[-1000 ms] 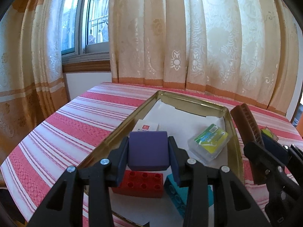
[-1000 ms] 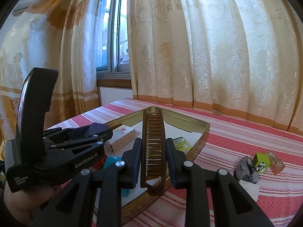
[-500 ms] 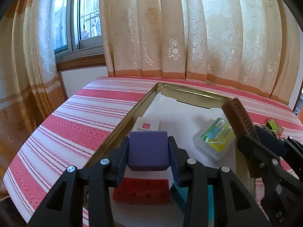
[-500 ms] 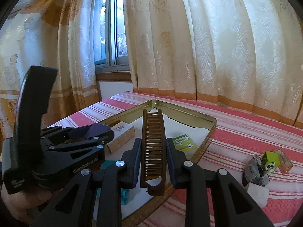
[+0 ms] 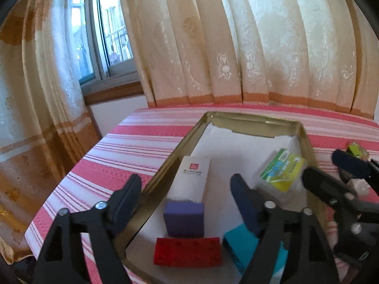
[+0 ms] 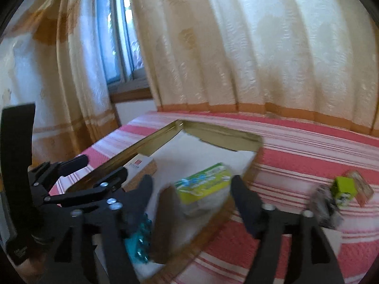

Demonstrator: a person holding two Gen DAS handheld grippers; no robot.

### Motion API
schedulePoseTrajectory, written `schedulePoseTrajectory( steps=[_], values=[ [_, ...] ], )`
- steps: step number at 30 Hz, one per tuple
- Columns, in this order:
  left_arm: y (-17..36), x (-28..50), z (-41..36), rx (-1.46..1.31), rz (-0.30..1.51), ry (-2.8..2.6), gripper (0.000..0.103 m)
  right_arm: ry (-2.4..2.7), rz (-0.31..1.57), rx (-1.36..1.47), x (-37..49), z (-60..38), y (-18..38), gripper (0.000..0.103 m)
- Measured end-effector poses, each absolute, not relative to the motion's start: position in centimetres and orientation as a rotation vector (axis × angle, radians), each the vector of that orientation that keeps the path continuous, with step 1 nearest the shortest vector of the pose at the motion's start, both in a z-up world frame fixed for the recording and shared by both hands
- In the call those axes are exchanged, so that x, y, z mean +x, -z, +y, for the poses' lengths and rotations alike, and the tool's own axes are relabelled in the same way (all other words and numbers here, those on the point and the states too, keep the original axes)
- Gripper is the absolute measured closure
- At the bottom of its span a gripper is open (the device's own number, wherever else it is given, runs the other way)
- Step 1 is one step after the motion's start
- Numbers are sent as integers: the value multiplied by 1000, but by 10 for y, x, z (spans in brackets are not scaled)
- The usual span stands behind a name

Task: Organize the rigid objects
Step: 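Open both tools and move them back toward the remaining objects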

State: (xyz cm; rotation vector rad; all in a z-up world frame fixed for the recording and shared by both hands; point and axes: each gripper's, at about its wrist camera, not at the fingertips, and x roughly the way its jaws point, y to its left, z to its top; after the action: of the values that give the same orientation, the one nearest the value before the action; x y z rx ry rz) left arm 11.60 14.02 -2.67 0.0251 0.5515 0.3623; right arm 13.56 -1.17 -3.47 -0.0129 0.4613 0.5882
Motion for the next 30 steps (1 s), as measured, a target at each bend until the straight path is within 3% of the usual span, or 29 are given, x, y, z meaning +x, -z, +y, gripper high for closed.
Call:
schedulePoseTrajectory(
  steps=[3, 17, 30],
  values=[
    [18, 108, 125, 14, 518, -336, 7, -577, 458, 6, 128, -39, 29, 28],
    [21, 133, 1, 47, 575, -79, 3, -335, 560, 48, 142, -199, 44, 28],
    [52, 177, -68, 55, 774, 76, 3, -260, 681, 3, 178, -236, 56, 28]
  ],
)
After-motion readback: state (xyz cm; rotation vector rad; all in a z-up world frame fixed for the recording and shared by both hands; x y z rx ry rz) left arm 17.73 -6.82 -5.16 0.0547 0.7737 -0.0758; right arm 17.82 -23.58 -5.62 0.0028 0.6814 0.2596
